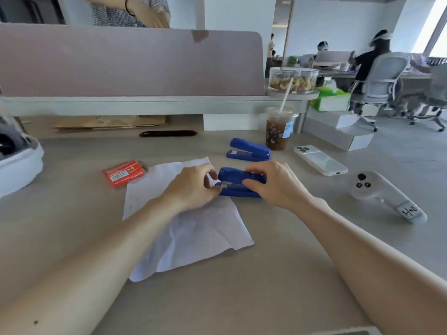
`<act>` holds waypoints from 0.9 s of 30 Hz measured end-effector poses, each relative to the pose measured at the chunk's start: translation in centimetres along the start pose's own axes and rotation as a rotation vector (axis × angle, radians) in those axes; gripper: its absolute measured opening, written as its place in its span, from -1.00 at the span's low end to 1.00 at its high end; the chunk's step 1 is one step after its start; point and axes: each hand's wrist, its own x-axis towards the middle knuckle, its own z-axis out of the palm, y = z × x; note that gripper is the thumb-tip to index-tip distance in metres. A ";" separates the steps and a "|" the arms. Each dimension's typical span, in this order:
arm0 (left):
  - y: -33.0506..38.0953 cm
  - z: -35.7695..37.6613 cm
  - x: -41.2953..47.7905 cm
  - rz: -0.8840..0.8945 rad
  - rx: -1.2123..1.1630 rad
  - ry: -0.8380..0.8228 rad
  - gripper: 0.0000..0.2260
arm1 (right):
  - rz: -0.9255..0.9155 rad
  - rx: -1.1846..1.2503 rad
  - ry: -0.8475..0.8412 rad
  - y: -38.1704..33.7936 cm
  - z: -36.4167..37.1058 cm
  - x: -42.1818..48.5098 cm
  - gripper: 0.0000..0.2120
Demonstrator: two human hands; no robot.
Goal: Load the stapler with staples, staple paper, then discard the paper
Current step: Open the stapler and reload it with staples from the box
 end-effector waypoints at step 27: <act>-2.2 -1.5 1.2 -0.042 -0.317 -0.228 -0.72 | 0.198 -0.166 -0.126 5.3 2.6 13.7 -0.66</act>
